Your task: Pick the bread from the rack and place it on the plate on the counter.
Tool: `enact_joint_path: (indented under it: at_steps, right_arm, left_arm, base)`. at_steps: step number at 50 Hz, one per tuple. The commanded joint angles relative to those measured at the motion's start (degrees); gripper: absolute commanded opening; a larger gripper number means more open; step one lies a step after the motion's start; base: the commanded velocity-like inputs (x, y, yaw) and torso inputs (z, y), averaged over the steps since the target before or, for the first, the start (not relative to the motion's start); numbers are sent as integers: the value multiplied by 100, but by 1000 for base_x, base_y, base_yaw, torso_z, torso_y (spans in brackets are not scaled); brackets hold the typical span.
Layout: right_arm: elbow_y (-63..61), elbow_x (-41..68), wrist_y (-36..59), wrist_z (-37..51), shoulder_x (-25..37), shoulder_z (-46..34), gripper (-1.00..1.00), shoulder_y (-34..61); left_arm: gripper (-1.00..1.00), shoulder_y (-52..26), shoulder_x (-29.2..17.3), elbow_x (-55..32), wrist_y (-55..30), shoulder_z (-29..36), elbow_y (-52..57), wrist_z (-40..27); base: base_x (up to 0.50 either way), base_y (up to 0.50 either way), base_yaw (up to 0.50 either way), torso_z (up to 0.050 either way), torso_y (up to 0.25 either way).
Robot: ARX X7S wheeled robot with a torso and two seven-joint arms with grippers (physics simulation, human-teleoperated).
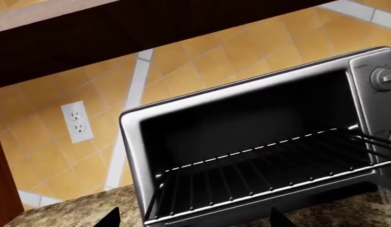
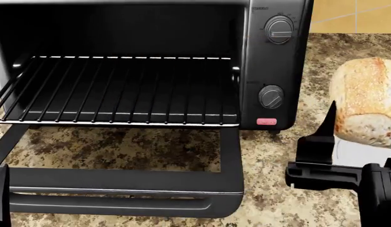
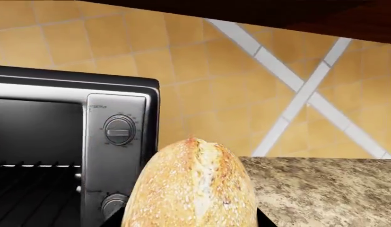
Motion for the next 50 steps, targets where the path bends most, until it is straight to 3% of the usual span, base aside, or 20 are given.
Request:
enact_joint_path:
  at_steps: [1,21,40,50]
  right_arm:
    - [675,357,186,-258,176,-22,-100,-97]
    - [2064,804,254,-846,-379,-103,-100,-308]
    - [2455,982,117,-999,-443,-198,-100,-610]
    - [3168,1212,203,-1358,-854,-191,-100,-658]
  left_arm:
    - [100,-57,34,-66,-62,-18,16,2]
    - [100,-99,23,-75,-118,7,68,-52]
    - [100,-124,48,-93,-150,35,63,-57]
    - [100,-236,109,-223,-272,7,91,-73]
  base:
    - [0,0,3,0,0]
    - [0,0,0,0,0]
    - [0,0,0,0,0]
    - [0,0,0,0,0]
